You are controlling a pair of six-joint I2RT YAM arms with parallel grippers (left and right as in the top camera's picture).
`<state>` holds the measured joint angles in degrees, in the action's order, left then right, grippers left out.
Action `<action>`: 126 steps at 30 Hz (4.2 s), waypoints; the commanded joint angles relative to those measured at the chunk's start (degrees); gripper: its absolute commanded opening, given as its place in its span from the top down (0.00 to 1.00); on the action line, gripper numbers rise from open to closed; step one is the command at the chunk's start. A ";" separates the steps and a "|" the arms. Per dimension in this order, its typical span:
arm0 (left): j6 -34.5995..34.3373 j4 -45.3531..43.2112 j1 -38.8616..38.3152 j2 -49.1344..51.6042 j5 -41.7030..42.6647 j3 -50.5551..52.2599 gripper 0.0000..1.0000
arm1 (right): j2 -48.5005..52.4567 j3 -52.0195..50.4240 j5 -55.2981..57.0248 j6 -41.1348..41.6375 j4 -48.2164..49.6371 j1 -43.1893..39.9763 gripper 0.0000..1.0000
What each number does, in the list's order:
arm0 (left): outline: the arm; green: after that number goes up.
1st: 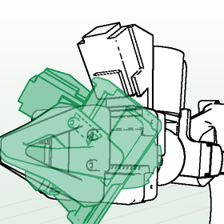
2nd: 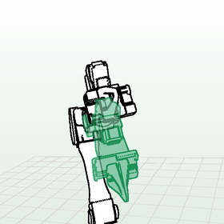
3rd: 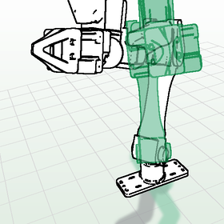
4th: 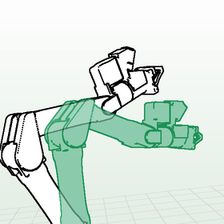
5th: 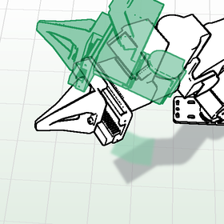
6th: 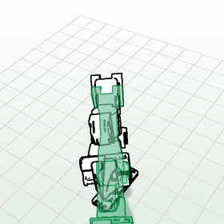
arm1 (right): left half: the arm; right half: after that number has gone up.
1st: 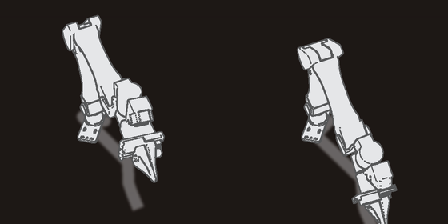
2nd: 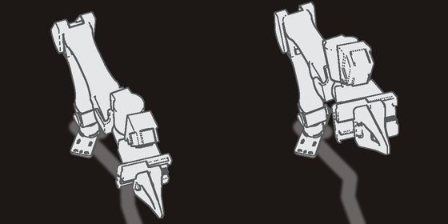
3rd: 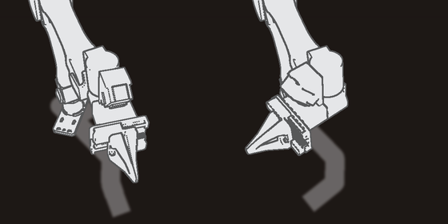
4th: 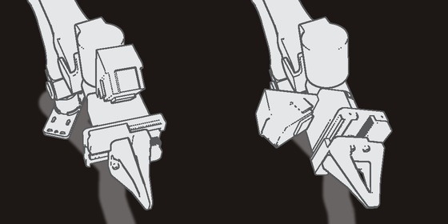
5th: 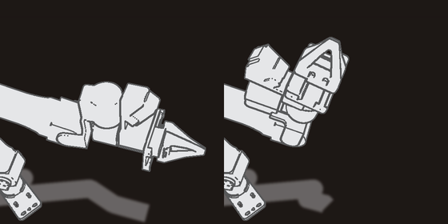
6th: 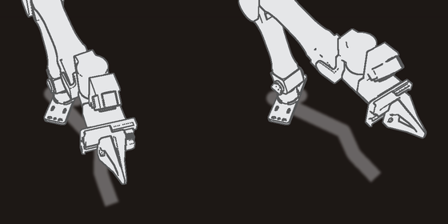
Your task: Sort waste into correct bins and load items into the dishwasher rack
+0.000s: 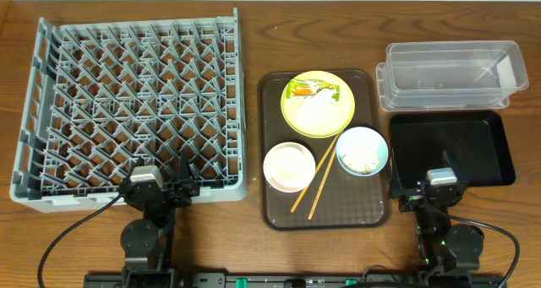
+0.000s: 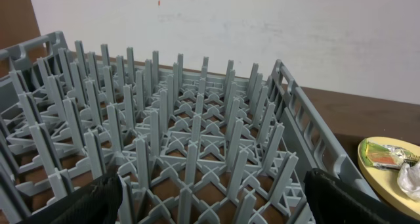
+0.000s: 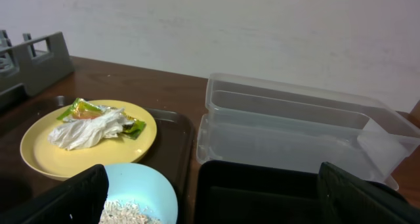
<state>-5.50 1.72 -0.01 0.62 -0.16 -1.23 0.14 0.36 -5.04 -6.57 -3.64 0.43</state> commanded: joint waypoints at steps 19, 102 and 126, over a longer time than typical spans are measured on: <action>0.55 2.32 1.22 0.74 -0.48 1.01 0.10 | 1.75 -0.04 2.21 0.20 -0.42 -0.42 0.01; 0.50 48.76 1.22 57.72 -0.26 -54.49 0.02 | 76.85 68.19 -20.41 10.84 -28.22 3.82 0.01; 0.50 48.76 1.22 57.75 -0.26 -54.47 0.02 | 105.96 68.19 7.17 31.65 -14.25 27.10 0.39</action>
<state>-5.50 50.39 0.97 58.61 -0.19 -54.39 103.83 67.57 0.08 20.71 -18.57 26.81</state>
